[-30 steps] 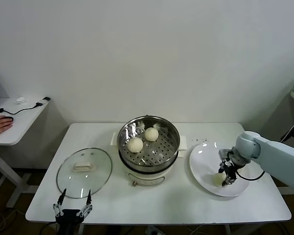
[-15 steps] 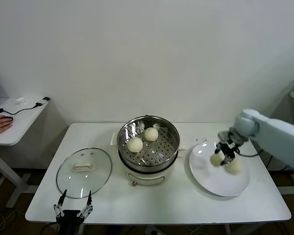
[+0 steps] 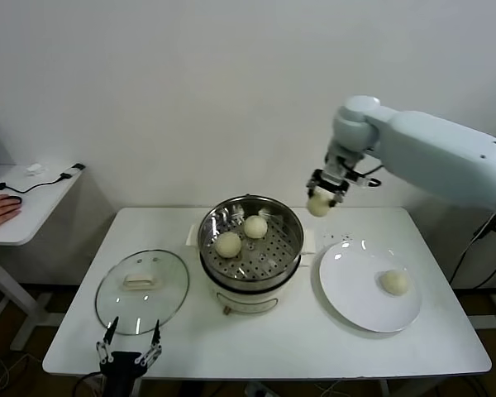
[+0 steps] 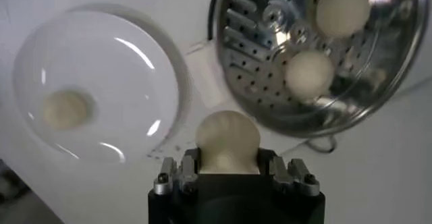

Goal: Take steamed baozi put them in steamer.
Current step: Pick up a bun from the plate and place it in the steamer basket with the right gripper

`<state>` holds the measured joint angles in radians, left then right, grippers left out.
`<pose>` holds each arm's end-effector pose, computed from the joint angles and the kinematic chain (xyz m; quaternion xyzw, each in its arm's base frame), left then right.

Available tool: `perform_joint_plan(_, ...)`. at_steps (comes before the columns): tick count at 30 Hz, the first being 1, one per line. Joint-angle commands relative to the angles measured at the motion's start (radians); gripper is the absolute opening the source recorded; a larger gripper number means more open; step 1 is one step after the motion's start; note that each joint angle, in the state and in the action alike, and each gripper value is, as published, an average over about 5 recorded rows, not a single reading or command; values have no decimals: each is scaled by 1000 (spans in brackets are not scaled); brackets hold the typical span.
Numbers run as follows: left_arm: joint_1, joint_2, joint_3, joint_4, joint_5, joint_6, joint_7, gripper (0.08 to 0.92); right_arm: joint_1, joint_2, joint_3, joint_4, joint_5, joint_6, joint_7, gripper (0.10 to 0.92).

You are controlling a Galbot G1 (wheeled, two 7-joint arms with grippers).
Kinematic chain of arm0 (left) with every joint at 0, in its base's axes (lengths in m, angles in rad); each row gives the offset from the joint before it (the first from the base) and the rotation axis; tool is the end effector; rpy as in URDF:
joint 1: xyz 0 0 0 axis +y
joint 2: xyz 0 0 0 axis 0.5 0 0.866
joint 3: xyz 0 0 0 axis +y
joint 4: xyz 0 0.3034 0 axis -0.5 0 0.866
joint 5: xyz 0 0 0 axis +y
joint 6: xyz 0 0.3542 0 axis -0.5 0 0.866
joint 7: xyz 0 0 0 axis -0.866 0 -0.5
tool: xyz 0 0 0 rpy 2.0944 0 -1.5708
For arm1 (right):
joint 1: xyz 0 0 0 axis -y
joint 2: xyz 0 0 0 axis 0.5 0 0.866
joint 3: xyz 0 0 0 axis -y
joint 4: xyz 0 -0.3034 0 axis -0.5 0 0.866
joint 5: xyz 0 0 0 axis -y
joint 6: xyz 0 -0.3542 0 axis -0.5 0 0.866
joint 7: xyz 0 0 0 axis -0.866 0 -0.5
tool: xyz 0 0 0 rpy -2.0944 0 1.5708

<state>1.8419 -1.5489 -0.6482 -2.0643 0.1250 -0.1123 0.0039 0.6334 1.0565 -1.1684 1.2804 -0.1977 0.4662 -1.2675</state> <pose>0.1207 0.0417 -0.3153 0.0258 -0.9890 -0.1092 0.0963 0.5195 0.0942 0.0160 0.5954 -0.1348 0.7884 0.0752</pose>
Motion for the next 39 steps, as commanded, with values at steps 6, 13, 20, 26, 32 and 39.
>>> perform_joint_plan(6, 6, 14, -2, -17, 0, 18, 4, 823, -113, 249, 30, 43, -139, 195, 13, 561)
perform_joint_plan(13, 2, 12, 3, -15, 11, 21, 5, 823, -193, 230, -7, 94, -139, 181, 18, 562)
perform_joint_plan(20, 1, 12, 5, -11, 14, 22, 6, 823, -216, 216, -25, 88, -137, 181, 28, 568)
perform_joint_plan(26, -5, 15, 4, -4, 15, 20, 13, 823, -229, 232, -23, 63, -132, 184, 35, 568)
perform_joint_plan(32, -5, 17, 2, 1, 15, 20, 14, 823, -228, 218, -41, 74, -112, 170, 38, 576)
perform_joint_plan(39, -9, 15, 7, 4, 21, 21, 14, 823, -222, 208, -36, 75, -115, 160, 33, 726)
